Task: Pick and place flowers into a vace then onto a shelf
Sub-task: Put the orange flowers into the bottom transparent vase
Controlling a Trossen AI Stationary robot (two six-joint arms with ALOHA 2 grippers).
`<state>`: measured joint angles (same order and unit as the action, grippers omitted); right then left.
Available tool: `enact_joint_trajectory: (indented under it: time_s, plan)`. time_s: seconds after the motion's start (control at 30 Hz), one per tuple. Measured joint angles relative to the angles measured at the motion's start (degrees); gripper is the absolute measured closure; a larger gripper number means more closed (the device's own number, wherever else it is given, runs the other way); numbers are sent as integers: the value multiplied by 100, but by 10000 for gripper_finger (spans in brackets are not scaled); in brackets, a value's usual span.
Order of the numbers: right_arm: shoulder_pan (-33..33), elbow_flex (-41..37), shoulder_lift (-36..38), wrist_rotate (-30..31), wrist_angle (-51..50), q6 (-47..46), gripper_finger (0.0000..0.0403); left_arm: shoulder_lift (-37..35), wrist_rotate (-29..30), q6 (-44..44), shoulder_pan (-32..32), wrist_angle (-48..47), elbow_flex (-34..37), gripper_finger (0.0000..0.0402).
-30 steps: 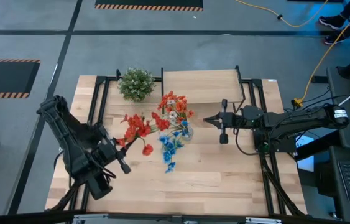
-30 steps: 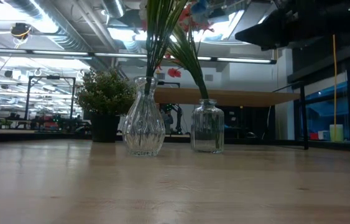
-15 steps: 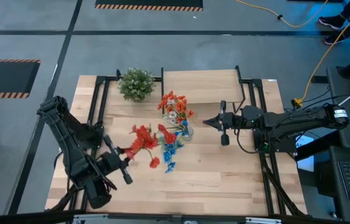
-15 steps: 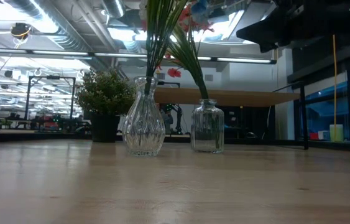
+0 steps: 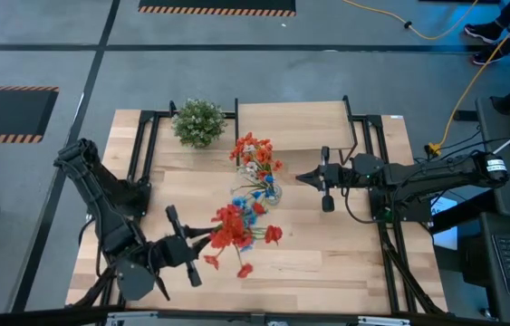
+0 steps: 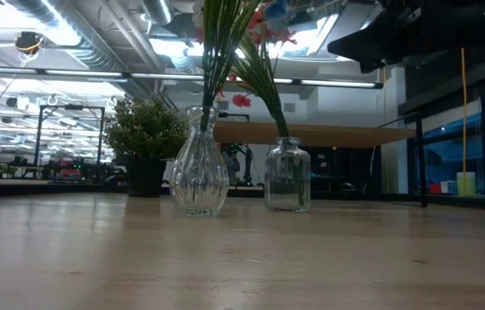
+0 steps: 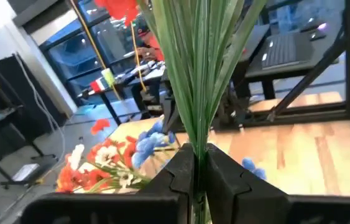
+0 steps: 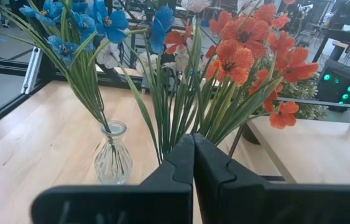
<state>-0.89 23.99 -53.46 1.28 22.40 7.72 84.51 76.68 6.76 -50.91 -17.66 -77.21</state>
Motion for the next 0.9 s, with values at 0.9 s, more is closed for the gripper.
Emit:
enact_joint_trajectory:
  time_s: [0.9]
  plan:
    - [-1, 0, 0, -146, -114, -5, 399, -1455, -2905, -3131, 889, 4911, 2628, 382]
